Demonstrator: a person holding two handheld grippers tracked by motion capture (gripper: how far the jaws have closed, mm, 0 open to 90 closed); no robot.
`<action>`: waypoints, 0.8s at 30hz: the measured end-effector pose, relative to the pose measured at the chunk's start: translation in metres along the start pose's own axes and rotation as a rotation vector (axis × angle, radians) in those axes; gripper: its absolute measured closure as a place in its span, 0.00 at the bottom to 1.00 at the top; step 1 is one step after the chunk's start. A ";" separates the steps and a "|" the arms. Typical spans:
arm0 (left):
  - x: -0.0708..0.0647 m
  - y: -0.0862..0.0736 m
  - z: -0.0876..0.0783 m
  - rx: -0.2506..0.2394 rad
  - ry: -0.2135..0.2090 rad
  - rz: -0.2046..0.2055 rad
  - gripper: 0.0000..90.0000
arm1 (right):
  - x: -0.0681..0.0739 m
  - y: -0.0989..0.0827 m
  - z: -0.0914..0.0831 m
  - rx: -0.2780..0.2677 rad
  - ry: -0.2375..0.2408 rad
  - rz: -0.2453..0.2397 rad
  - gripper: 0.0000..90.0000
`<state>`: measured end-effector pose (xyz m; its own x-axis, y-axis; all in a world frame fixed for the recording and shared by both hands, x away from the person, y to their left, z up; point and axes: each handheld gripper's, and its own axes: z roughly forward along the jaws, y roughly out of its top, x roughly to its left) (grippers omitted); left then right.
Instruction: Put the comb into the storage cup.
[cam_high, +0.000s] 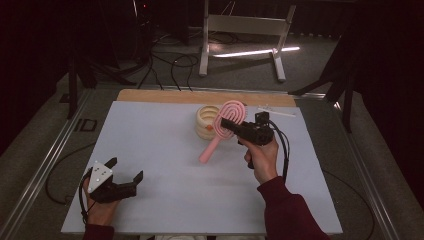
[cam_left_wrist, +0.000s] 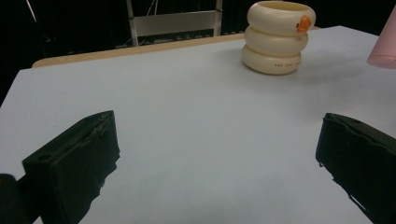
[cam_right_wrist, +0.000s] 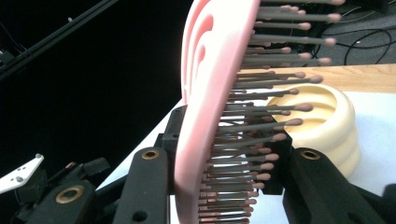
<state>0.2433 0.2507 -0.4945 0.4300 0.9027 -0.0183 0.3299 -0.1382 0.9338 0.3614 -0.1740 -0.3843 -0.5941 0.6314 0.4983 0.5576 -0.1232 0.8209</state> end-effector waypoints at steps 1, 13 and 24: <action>0.000 0.000 0.000 0.001 0.000 0.000 0.00 | 0.000 0.001 0.000 -0.005 -0.003 0.000 0.71; 0.000 0.000 0.000 -0.003 -0.001 0.000 0.00 | -0.002 0.012 0.004 -0.020 -0.029 -0.004 0.71; -0.001 -0.001 0.000 -0.001 0.002 0.002 0.00 | -0.007 0.020 0.005 -0.036 -0.050 0.012 0.71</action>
<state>0.2428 0.2503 -0.4953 0.4289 0.9032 -0.0152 0.3280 -0.1401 0.9342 0.3801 -0.1774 -0.3726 -0.5568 0.6674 0.4946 0.5427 -0.1585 0.8248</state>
